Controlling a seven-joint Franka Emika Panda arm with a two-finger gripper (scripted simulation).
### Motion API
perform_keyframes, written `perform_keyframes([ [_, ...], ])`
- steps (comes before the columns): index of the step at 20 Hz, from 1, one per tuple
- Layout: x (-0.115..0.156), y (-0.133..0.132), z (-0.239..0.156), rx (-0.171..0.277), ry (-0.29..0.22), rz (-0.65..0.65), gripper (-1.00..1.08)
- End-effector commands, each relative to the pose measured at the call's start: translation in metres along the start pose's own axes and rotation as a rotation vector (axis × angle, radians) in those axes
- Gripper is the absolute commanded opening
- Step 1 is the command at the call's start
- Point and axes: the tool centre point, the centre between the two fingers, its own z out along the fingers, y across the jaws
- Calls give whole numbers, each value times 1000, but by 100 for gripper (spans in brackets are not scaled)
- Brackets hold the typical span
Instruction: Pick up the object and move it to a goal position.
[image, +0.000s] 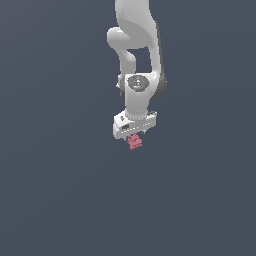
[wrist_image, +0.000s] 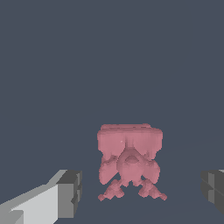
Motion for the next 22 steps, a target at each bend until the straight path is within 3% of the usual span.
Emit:
perform_keyframes([
  [1, -1, -2, 2, -1, 2, -14, 100],
  [21, -2, -2, 52, -1, 2, -15, 100],
  [22, -2, -2, 52, -1, 2, -15, -100],
])
